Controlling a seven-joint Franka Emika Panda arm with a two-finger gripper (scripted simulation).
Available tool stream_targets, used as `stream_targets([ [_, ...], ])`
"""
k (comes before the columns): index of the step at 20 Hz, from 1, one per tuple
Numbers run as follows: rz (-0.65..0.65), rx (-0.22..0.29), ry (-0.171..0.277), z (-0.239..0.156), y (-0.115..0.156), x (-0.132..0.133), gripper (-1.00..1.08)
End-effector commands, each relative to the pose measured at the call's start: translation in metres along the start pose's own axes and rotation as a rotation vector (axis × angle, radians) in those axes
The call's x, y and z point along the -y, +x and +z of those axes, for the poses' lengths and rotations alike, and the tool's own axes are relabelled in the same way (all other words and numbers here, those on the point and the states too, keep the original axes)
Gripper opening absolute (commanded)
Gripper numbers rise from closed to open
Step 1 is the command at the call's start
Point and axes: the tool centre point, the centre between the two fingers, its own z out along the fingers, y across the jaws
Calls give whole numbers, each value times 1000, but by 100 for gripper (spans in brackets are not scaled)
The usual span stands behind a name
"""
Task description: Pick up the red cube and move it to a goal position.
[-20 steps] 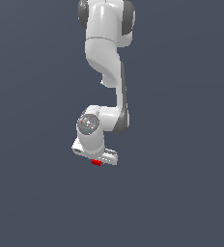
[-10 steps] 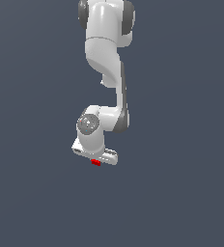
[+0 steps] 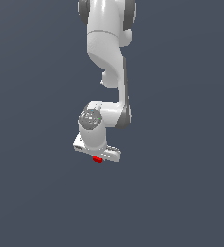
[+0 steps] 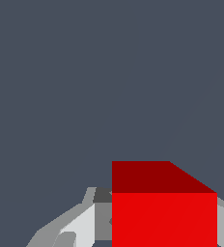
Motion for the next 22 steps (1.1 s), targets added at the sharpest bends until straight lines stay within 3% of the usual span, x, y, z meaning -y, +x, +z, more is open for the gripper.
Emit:
stream_targets([
  [1, -1, -2, 0, -10, -5, 4, -100],
  [22, 0, -2, 0, -147, -79, 58, -100],
])
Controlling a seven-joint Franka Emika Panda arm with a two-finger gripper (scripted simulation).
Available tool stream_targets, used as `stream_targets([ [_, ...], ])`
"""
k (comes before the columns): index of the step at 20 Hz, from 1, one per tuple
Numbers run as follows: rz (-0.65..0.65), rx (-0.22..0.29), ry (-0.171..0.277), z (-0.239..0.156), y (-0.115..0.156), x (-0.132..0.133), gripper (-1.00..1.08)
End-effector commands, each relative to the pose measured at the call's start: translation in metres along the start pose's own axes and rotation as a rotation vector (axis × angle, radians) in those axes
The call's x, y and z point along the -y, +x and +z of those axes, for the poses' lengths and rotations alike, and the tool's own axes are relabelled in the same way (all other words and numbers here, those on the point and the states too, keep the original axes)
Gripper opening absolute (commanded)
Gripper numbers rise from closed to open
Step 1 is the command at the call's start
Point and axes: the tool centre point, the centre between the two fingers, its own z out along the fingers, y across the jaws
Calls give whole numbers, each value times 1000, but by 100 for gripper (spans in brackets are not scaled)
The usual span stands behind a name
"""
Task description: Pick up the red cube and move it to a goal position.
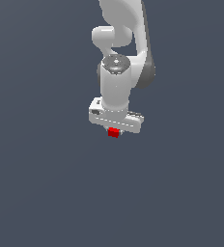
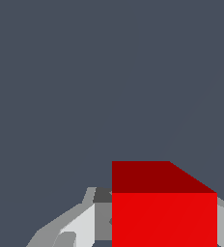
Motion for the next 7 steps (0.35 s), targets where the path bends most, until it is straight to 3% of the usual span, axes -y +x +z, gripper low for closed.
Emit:
stream_targets([
  [1, 1, 0, 0, -11, -5, 4, -100],
  [7, 1, 0, 0, -21, -10, 8, -100],
])
